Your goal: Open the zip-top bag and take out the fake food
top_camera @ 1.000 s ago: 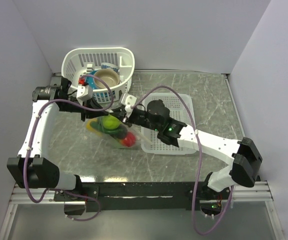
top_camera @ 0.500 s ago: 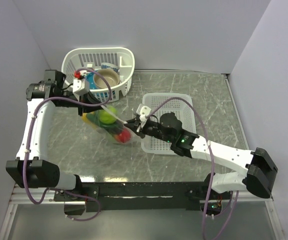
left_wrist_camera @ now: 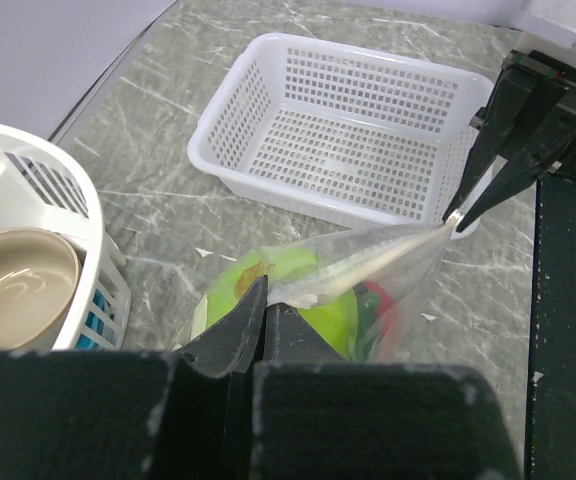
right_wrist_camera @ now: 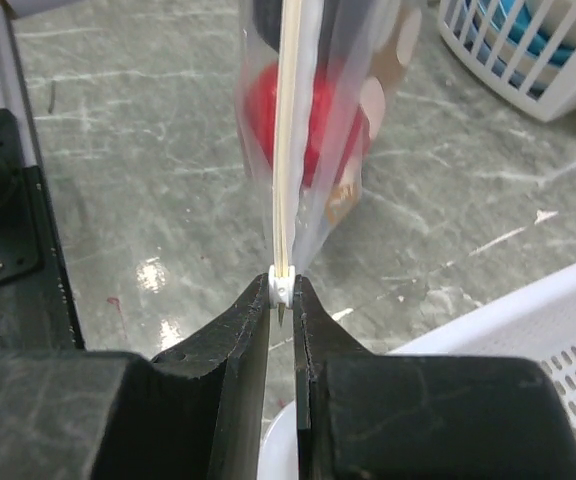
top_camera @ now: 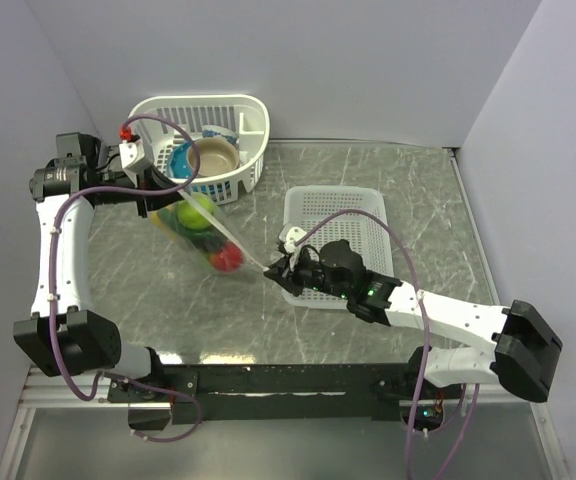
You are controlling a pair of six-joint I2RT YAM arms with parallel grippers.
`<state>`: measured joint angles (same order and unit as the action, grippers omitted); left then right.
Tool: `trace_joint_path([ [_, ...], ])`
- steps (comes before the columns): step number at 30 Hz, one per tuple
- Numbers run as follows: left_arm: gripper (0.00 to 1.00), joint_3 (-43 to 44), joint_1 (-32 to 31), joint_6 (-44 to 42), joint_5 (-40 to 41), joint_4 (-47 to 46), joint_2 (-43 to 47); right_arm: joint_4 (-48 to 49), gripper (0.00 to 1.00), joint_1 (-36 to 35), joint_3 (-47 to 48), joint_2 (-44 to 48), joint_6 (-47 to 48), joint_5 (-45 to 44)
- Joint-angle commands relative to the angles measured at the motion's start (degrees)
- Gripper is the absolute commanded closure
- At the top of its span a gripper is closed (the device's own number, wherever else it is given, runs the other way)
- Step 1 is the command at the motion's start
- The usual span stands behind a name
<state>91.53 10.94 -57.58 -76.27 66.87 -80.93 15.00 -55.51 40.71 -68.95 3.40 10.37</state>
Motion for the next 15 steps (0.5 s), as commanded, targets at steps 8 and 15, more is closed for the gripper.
trace_joint_path([
  [8,0.98,-3.1,1.1,-12.1,-2.5,6.9,2.8,-10.8,0.0,-0.5,7.2,-0.5,-1.6,-11.8],
  [15,0.98,-9.6,1.0,-16.2,-0.7,11.9,3.5,-12.1,0.0,-0.5,19.8,-2.9,-2.2,-15.1],
])
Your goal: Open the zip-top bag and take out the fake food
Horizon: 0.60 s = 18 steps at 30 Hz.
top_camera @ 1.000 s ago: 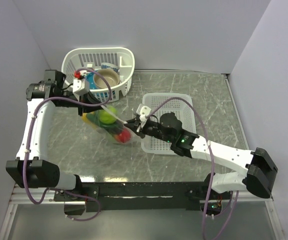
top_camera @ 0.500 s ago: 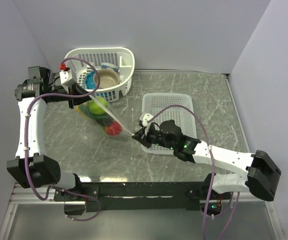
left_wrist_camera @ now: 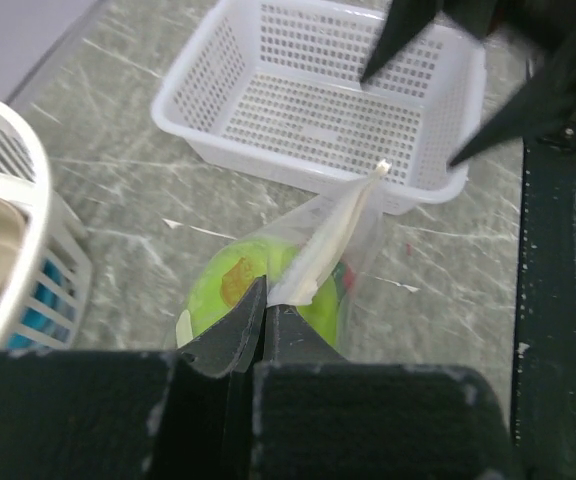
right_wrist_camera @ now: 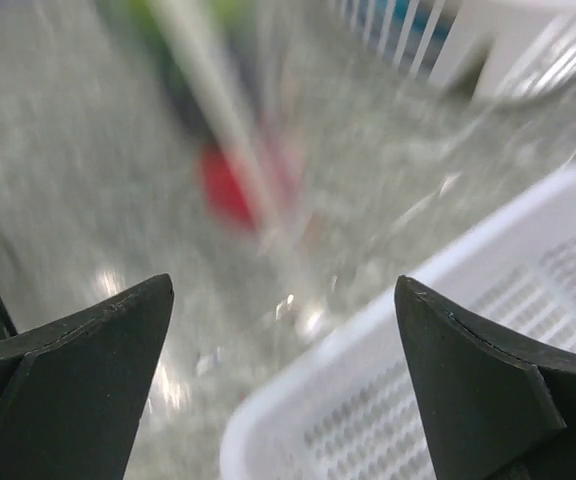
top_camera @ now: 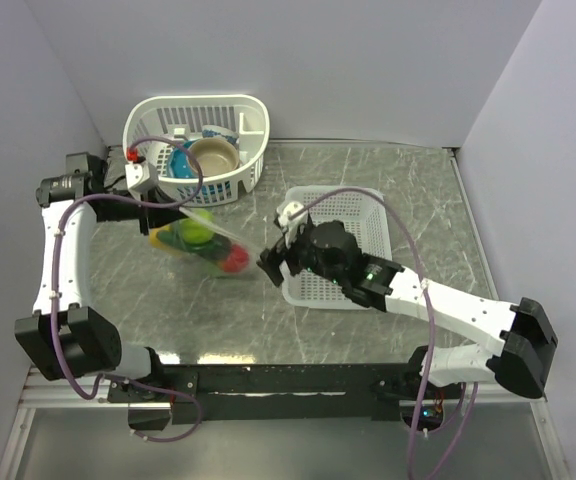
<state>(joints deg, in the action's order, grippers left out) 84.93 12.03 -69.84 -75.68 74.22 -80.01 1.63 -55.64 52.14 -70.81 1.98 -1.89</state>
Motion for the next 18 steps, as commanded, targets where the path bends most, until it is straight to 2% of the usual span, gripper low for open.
trace_joint_path([
  [1,0.97,-5.5,-0.1,-5.1,-1.2,4.5,3.3,1.4,0.0,-0.4,9.3,-2.1,-0.7,-1.7],
  [4,0.95,-10.6,-0.2,-6.7,-0.4,4.6,5.6,2.4,0.04,-0.4,11.5,-4.5,-0.5,-1.9],
  [7,0.6,-16.0,-0.3,-7.8,2.6,4.5,6.5,1.3,0.09,-0.4,12.6,-6.1,-0.3,-1.5],
  [8,0.53,-17.1,-0.3,-7.8,3.4,4.6,6.4,1.1,0.12,-0.4,11.9,-6.1,-0.6,-0.6],
  [14,0.44,-20.9,-0.3,-5.6,6.8,4.6,7.1,-0.4,0.18,-1.1,7.5,-4.6,-1.8,3.7],
  [15,0.4,-20.9,-0.3,-5.0,6.8,4.6,7.0,-0.4,0.2,-1.3,7.1,-4.6,-2.8,5.2],
  [18,0.01,-20.0,-1.1,-3.0,7.6,4.5,6.1,-0.2,0.31,-2.2,5.9,-4.6,-4.8,8.8],
])
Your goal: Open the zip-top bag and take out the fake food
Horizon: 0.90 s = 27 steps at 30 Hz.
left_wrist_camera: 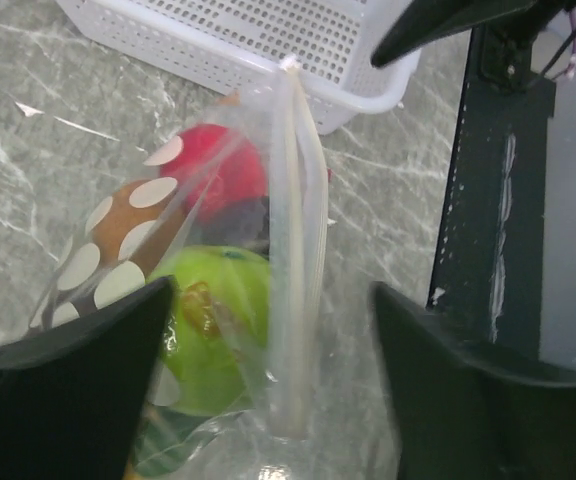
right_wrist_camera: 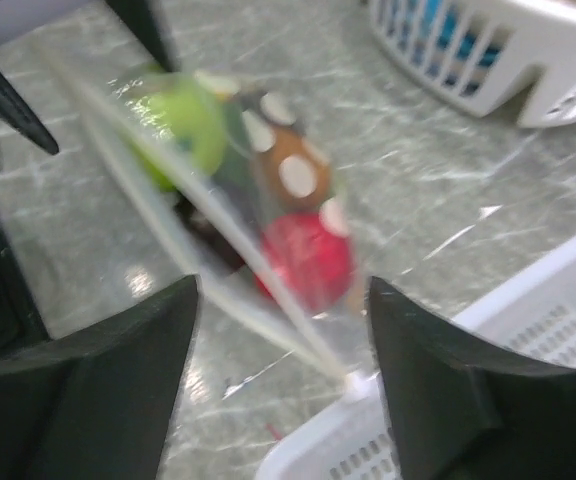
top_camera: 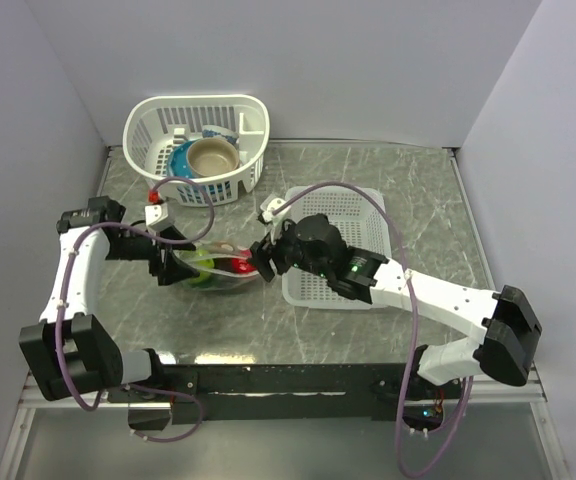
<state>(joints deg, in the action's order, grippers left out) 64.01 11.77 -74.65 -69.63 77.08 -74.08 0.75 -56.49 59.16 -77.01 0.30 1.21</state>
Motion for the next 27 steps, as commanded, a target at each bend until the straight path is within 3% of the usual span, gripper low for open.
trace_joint_path([
  [1,0.01,1.3,-1.0,2.7,1.8,1.8,0.0,0.7,0.34,-1.6,-1.6,1.8,-3.4,6.5],
  [5,0.01,4.1,-1.1,6.3,2.4,1.7,-2.0,1.0,0.47,-2.6,-2.4,2.2,-4.6,9.3],
  [9,0.01,12.2,-1.1,12.8,5.4,1.8,-2.7,0.7,0.56,-2.8,-1.9,-0.5,-5.7,9.9],
  [11,0.01,15.4,-1.0,14.3,6.5,1.7,-2.7,0.0,0.73,-2.7,-1.2,-1.5,-6.2,11.7],
  [13,0.01,16.6,-1.0,12.4,7.1,1.6,-2.3,-2.6,1.0,-2.8,-0.7,-2.2,-6.2,12.5],
  [15,0.01,12.8,-1.0,9.8,8.6,0.5,-1.7,-5.1,1.0,-2.8,-0.9,-1.7,-5.6,12.8],
  [21,0.01,0.9,-2.1,15.7,11.3,-16.9,-4.4,-10.0,1.0,-3.4,-7.4,0.4,-7.2,14.4],
  [27,0.01,-1.5,-1.9,17.6,15.9,-25.1,-12.4,-8.6,1.0,-4.9,-8.8,-2.5,-8.4,15.2],
])
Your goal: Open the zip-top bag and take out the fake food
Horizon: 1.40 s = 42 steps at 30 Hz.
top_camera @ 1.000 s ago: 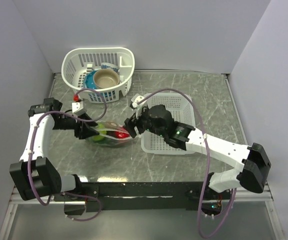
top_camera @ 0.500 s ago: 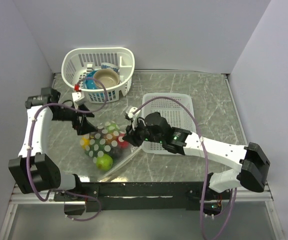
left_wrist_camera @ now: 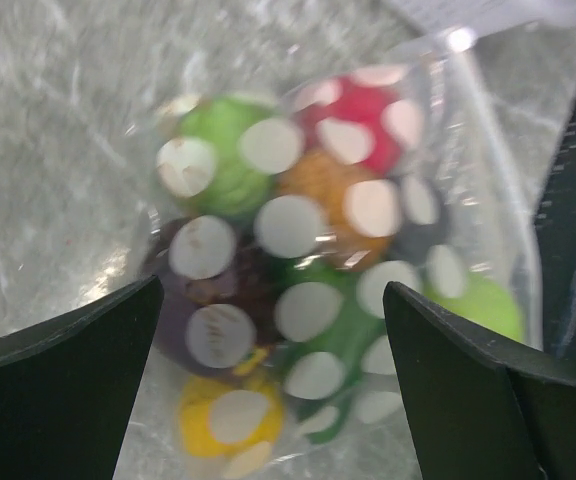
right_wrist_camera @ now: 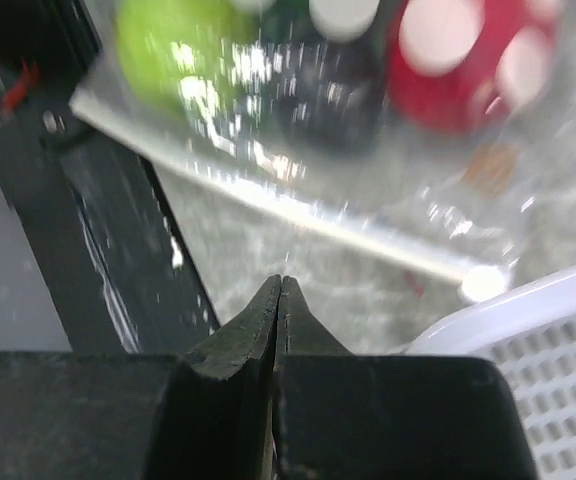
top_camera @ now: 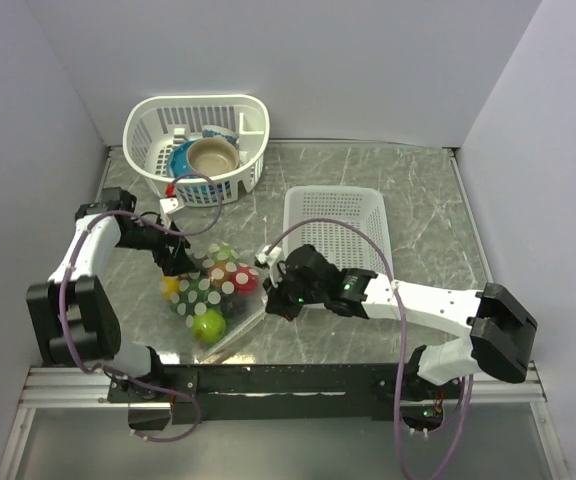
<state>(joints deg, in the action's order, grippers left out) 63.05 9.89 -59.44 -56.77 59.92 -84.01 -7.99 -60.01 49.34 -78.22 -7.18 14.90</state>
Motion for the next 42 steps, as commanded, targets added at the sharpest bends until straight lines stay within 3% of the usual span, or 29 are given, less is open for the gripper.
trace_joint_path([
  [1,0.01,-0.6,0.0,2.7,3.2,-8.8,-3.9,0.2,1.0,-1.8,1.5,-2.2,-0.7,1.3],
  [16,0.01,-4.9,0.0,-1.4,7.3,-12.6,-5.4,5.3,1.0,-4.1,7.0,-15.3,-1.1,3.0],
  [27,0.01,-10.9,-2.0,-2.3,13.6,-15.8,-3.0,14.4,1.0,-4.1,7.5,-16.8,-1.6,-7.7],
  [28,0.01,-11.3,-2.4,-2.1,13.9,-16.0,-2.7,16.6,0.9,-4.1,7.3,-16.9,-1.3,-9.1],
  [29,0.01,-11.7,-3.1,-1.1,14.2,-16.5,-2.6,17.3,0.7,-4.1,7.1,-17.6,-1.2,-10.1],
  [30,0.01,-11.9,-3.4,-0.8,14.4,-17.3,-2.3,17.8,0.42,-4.1,7.3,-18.2,-1.1,-10.6],
  [32,0.01,-11.8,-4.4,-0.2,14.7,-17.4,-2.1,18.2,0.32,-4.1,7.9,-20.4,-0.1,-10.5],
  [33,0.01,-11.6,-4.8,0.5,14.9,-17.5,-2.1,18.5,0.11,-4.2,8.0,-20.9,0.1,-10.2],
  [34,0.01,-11.5,-5.2,1.0,15.3,-17.9,-2.1,19.4,0.0,-4.2,7.8,-21.5,0.2,-10.1],
  [39,0.01,-10.9,-7.6,5.2,17.5,-20.7,-3.1,20.7,0.0,-5.0,6.7,-23.2,0.6,-7.7],
  [42,0.01,-10.9,-9.1,8.0,18.6,-22.7,-3.5,18.6,0.0,-6.3,8.5,-25.5,0.9,-11.7],
])
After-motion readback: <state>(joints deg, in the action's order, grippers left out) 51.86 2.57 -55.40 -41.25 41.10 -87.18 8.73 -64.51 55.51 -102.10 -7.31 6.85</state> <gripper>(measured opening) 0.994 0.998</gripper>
